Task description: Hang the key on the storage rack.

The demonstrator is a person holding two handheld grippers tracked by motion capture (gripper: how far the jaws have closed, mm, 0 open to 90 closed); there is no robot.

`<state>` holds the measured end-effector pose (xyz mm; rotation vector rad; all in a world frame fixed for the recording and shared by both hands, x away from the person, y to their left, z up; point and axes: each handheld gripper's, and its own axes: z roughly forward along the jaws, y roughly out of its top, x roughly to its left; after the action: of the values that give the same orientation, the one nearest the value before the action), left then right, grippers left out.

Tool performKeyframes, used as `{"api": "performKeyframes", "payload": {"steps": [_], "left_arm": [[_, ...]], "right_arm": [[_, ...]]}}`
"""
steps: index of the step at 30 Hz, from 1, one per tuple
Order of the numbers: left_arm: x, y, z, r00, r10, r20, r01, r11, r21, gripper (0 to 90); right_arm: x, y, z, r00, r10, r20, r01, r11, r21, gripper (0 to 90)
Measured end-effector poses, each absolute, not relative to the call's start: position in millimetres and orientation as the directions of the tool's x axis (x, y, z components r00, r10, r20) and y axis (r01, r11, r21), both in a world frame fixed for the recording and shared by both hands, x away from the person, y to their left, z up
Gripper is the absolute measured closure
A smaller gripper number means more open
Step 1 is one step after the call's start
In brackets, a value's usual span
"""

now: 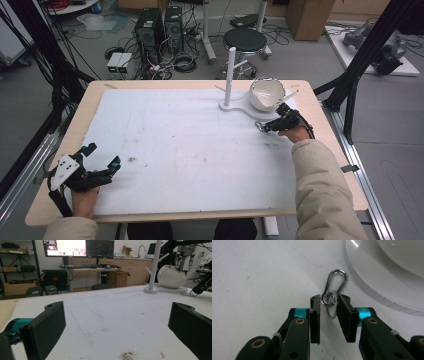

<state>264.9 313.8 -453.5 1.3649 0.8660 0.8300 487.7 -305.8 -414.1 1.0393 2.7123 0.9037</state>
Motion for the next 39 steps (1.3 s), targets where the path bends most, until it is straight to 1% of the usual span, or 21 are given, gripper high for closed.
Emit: {"api": "performKeyframes", "payload": {"steps": [2,7,11,18,22,27,32,39], "left_arm": [[265,314,-453,0.458,0.888,-0.034,0.002,0.037,0.999,1.7],[265,314,-453,0.46,0.887,-0.033,0.0,0.037,0.999,1.7],[265,314,-453,0.459,0.888,-0.034,0.001,0.038,0.999,1.7],[265,314,-453,0.462,0.887,-0.03,0.0,0.034,0.999,1.7],[265,314,-453,0.461,0.887,-0.031,0.0,0.035,0.999,1.7],[265,314,-453,0.461,0.887,-0.031,0.0,0.035,0.999,1.7],[265,314,-453,0.461,0.887,-0.03,-0.002,0.035,0.999,1.7],[264,314,-454,0.46,0.887,-0.029,-0.005,0.036,0.999,1.7]], "right_arm": [[487,-305,-414,-0.767,0.633,0.106,0.573,0.603,0.555,77.4],[486,-304,-412,-0.772,0.628,0.099,0.565,0.607,0.559,80.5],[485,-303,-412,-0.777,0.623,0.088,0.559,0.619,0.552,85.6],[485,-300,-411,-0.792,0.608,0.06,0.534,0.641,0.551,87.2],[484,-298,-410,-0.776,0.628,0.059,0.553,0.633,0.542,88.5],[481,-296,-407,-0.733,0.678,0.056,0.598,0.603,0.529,88.9],[477,-297,-399,-0.726,0.682,0.086,0.6,0.568,0.563,88.9],[466,-301,-379,-0.731,0.67,0.132,0.562,0.48,0.674,89.0]]}}
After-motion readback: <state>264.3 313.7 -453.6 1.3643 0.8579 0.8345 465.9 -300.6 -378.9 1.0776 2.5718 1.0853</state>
